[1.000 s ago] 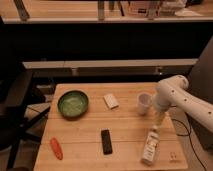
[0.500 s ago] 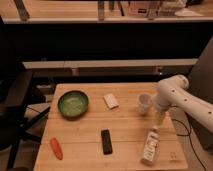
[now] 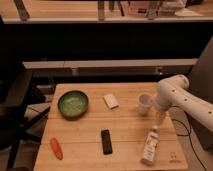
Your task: Pick up the ceramic cup
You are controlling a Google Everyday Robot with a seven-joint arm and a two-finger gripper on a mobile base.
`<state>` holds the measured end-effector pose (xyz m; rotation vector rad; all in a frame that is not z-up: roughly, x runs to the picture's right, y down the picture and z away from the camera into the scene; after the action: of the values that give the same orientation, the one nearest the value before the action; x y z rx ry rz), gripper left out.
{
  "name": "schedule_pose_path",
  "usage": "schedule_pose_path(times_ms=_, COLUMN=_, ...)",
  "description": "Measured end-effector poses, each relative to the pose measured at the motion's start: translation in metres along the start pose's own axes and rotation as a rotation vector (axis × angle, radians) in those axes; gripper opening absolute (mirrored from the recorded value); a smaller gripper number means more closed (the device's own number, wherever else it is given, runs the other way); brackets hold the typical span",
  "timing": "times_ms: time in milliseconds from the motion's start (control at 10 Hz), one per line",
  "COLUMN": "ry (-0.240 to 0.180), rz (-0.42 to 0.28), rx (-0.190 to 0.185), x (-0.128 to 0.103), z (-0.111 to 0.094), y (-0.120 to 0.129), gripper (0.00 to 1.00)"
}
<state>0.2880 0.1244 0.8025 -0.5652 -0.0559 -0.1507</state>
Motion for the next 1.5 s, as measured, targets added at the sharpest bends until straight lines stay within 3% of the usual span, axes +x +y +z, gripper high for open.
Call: schedule_pose_path(times_ms=1500, ry=0.002, rz=-0.033, rx=-0.005, x=0.0048, z=0.0066, y=0.0026, gripper=0.80)
